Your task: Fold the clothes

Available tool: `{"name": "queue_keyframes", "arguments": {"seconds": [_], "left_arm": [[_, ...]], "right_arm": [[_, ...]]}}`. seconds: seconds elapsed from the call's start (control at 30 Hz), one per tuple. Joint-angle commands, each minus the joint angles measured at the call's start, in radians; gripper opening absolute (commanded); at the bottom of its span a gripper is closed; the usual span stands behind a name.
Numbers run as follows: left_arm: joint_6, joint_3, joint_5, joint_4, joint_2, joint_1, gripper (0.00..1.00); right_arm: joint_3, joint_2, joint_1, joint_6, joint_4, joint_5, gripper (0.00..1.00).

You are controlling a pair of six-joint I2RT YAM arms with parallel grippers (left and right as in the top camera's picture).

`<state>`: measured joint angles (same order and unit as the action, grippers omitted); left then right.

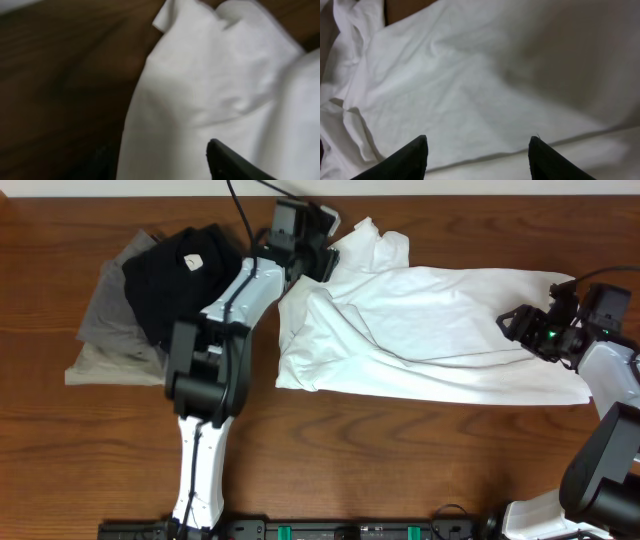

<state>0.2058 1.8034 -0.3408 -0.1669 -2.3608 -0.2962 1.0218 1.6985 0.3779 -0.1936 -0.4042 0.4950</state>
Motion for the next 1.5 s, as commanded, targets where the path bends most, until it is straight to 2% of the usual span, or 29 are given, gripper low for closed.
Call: {"name": "queue_keyframes", "arguments": {"seconds": [0.0,0.23,0.6,0.67,0.83,0.87,1.3,1.47], "left_arm": [[-0.011,0.028,-0.018,0.079,-0.026,0.002,0.59],[-0.061,0.028,-0.014,0.205,-0.086,0.002,0.54],[-0.106,0.028,-0.019,0.207,-0.144,0.001,0.43],[-0.115,0.028,-0.035,0.206,-0.144,0.000,0.37],[-0.139,0.028,-0.098,0.175,-0.140,0.000,0.09],[-0.141,0.028,-0.098,0.162,-0.134,0.001,0.06],[-0.027,0.028,-0.092,-0.129,0.138,-0.001,0.06],[0.006,0.028,-0.030,-0.253,0.175,-0.018,0.06]], "right_arm": [[0.020,-0.023,-0.013,0.016,-0.026,0.014,0.62],[0.020,-0.023,-0.013,0.016,-0.087,0.010,0.60],[0.020,-0.023,-0.013,0.016,-0.100,0.010,0.57],[0.020,-0.023,-0.013,0.015,-0.098,0.008,0.57],[0.020,-0.023,-0.013,0.015,-0.092,0.005,0.57],[0.020,-0.023,-0.013,0.015,-0.091,0.003,0.56],[0.020,-0.023,-0.013,0.016,-0.090,0.003,0.56],[0.020,-0.023,-0.013,0.016,-0.086,0.003,0.56]]}}
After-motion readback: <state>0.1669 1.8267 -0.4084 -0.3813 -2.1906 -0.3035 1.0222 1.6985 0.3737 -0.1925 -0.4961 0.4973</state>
